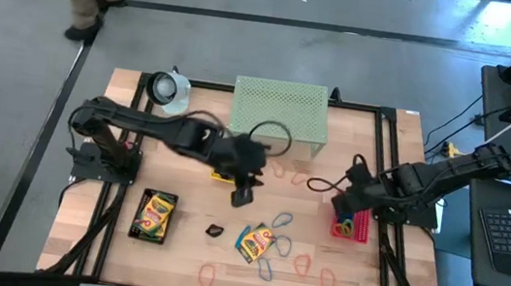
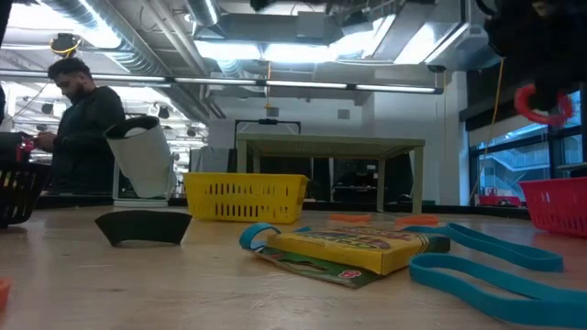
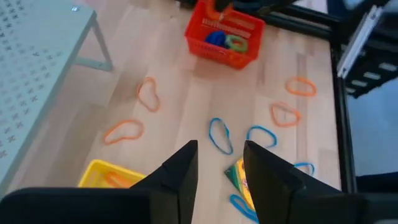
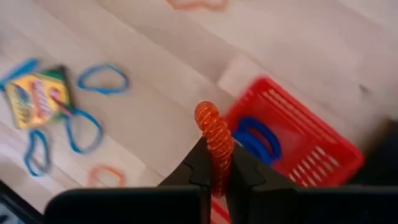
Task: Pick & Place Office Desk Supplies
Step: Put the orange spring keychain into the red bin
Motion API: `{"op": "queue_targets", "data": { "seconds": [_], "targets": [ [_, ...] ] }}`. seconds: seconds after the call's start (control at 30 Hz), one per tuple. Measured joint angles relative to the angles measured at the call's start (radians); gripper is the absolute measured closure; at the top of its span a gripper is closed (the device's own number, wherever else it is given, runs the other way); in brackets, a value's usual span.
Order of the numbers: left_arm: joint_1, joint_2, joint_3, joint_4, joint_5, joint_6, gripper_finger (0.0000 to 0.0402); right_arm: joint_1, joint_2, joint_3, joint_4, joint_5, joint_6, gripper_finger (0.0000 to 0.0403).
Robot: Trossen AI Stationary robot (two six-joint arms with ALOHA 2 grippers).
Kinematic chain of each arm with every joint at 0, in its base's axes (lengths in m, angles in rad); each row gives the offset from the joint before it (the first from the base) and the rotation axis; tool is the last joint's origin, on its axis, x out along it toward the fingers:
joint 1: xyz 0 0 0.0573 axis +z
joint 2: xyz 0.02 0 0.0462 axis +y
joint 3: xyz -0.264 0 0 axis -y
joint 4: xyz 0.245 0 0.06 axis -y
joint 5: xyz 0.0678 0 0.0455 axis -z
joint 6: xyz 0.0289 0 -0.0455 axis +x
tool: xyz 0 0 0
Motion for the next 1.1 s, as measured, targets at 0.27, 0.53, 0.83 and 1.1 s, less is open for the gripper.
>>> {"op": "queue_targets", "data": {
  "seconds": [0.27,0.53,0.83,1.1],
  "targets": [
    [-0.138,-0.104,-0.159,0.075,-0.24,-0.009,0.0295,0.004,-0.002,-0.154,0.054,-0.152,0.058,0.0388],
    [-0.211,-0.303,-0.516,0.51,-0.226,-0.025,0.0296,0.004,-0.002,-0.239,0.143,-0.162,0.142,0.0388],
    [-0.23,-0.481,-0.753,0.741,-0.146,-0.034,0.0297,0.004,-0.002,-0.27,0.16,-0.239,0.228,0.0332],
    [-0.203,-0.537,-0.756,0.713,-0.151,0.001,0.0297,0.004,-0.011,-0.27,0.16,-0.264,0.194,0.0221]
  ]
}}
